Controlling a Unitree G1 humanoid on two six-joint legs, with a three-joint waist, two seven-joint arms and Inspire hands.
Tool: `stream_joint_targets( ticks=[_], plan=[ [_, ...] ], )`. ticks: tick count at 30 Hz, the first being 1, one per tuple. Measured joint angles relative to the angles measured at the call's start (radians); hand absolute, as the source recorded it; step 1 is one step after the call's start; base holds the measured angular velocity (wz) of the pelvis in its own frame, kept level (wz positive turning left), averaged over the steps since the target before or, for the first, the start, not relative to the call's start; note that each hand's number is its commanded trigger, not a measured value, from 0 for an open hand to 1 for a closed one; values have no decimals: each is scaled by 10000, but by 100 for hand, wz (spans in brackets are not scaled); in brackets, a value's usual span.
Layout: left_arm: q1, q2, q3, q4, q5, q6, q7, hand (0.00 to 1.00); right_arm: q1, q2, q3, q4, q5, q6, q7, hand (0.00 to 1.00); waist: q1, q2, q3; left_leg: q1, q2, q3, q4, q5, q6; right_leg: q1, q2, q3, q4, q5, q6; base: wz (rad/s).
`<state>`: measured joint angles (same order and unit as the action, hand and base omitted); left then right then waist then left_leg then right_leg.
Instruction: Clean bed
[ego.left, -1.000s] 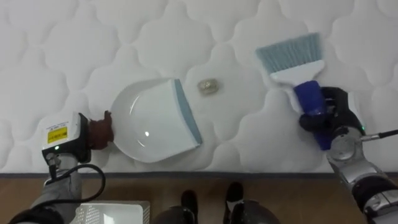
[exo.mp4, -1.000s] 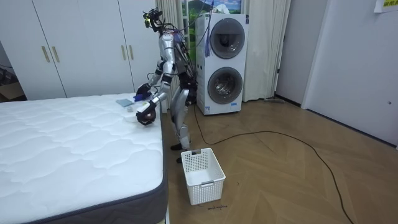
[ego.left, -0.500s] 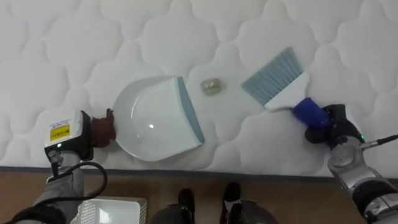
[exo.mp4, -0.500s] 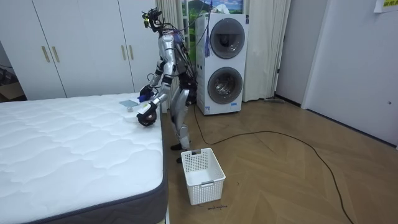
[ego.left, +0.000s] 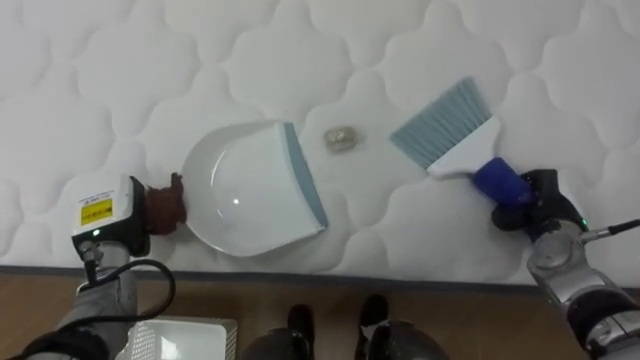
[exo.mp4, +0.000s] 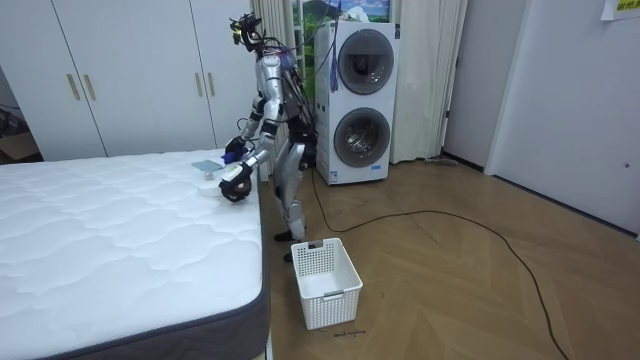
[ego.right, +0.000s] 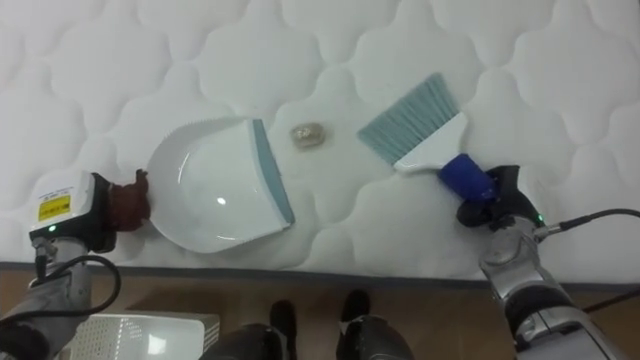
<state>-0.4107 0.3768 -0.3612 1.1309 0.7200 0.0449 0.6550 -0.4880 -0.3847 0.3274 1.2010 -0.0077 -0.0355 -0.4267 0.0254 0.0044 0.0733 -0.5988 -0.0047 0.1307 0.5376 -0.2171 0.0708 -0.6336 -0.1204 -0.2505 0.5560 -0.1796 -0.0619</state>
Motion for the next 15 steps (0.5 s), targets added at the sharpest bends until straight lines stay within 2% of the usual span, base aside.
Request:
stream_joint_targets(
  ticks=[3, 8, 10, 11, 12, 15],
  plan=[
    [-88, 90, 64, -135, 640, 38, 6, 100, -25, -119, -67, 5, -725, 221, 17, 100, 97, -92, 2, -69, -2, 4, 132, -18, 27, -57, -20, 35, 108, -44, 15, 3],
    [-373, 227, 7, -157, 1028, 220, 52, 100, -256, -458, -48, 105, -2240, 594, 267, 100, 58, -255, 18, -162, -48, -18, 311, -38, 60, -170, -139, -28, 379, -109, 2, 6],
    [-470, 342, 21, -155, 1214, 234, 55, 100, -396, -733, -45, 192, -3202, 660, 494, 100, 137, -441, 34, -206, -80, 30, 266, -40, 64, -308, -174, 57, 520, -111, -6, -5],
    [-524, 440, 22, -160, 1270, 279, 55, 100, -542, -931, 20, 189, -3845, 765, 601, 100, 132, -526, 60, -237, -60, 27, 297, -40, 63, -326, -164, 37, 519, -91, -36, -7],
    [-543, 519, 17, -159, 1266, 341, 54, 100, -674, -1070, 145, 184, -4368, 911, 635, 100, 126, -645, 48, -238, -23, 46, 331, -41, 61, -325, -140, 28, 502, -67, -66, -7],
    [-674, 786, 12, -119, 1404, 394, 26, 100, -1156, -1291, 545, 139, -5886, 1274, 845, 100, 106, -933, 60, -271, 74, 91, 363, -47, 43, -326, -68, -1, 456, -11, -138, -7]
  ],
)
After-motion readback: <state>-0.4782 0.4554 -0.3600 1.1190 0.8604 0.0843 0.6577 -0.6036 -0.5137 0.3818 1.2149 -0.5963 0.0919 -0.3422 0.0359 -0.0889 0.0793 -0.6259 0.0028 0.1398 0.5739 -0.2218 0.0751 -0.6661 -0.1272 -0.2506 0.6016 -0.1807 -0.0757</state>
